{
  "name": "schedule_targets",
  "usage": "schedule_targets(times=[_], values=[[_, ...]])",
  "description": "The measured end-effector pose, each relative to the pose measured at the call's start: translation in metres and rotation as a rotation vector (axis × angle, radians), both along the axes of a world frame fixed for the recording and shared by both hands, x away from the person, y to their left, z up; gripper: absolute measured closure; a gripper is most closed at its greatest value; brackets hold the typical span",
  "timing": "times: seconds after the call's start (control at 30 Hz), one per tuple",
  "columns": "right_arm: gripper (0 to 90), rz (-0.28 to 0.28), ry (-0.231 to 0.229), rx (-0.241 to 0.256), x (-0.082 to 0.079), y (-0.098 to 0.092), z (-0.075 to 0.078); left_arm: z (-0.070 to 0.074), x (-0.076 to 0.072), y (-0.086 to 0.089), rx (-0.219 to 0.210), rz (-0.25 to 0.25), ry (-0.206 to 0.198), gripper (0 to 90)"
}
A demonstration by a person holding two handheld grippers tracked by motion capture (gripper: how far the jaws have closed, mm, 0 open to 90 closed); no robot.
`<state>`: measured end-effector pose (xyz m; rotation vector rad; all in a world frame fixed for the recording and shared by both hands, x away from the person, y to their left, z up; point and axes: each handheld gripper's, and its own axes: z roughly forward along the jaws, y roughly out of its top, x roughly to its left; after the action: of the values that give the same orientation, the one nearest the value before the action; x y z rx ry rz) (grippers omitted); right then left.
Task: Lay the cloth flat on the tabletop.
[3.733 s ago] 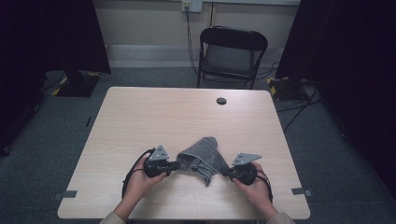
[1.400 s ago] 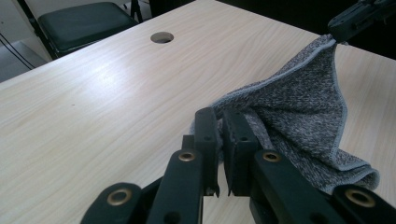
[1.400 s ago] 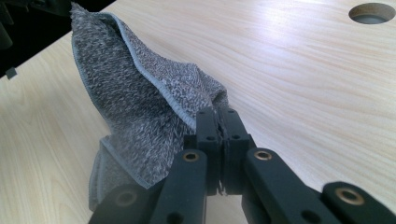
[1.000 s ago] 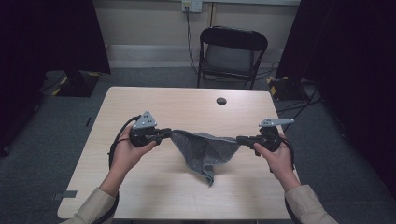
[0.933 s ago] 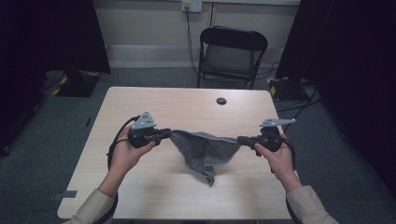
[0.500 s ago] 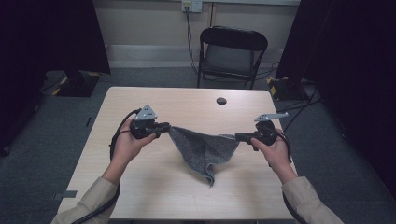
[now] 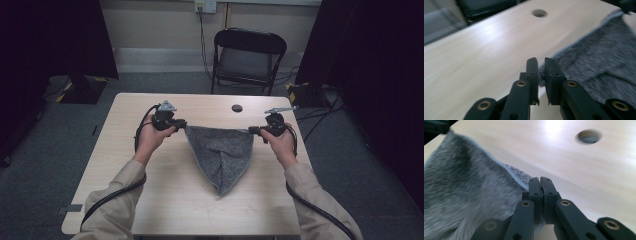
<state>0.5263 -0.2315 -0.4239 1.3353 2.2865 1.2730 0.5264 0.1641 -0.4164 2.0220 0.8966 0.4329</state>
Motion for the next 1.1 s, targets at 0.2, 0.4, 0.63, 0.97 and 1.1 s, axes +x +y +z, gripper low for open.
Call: schedule_targets(times=[0.2,0.4,0.63,0.97,1.1], values=[[52.8,-0.087,-0.090,-0.033,0.011,-0.001,-0.004,-0.005,0.013,-0.015,0.000,0.113,-0.036,34.2],[42.5,0.051,-0.078,-0.015,-0.022,0.003,-0.012,-0.017,-0.011,-0.020,-0.011,0.039,0.016,22.5],[40.4,0.157,-0.103,-0.034,-0.079,0.008,-0.018,-0.031,-0.074,-0.034,-0.032,-0.099,0.004,23.8],[41.0,0.224,-0.092,-0.025,-0.129,0.029,-0.036,-0.045,-0.125,-0.063,-0.048,-0.216,0.008,28.9],[41.8,0.252,-0.080,-0.054,-0.137,0.039,-0.044,-0.051,-0.134,-0.074,-0.035,-0.253,0.016,32.1]])
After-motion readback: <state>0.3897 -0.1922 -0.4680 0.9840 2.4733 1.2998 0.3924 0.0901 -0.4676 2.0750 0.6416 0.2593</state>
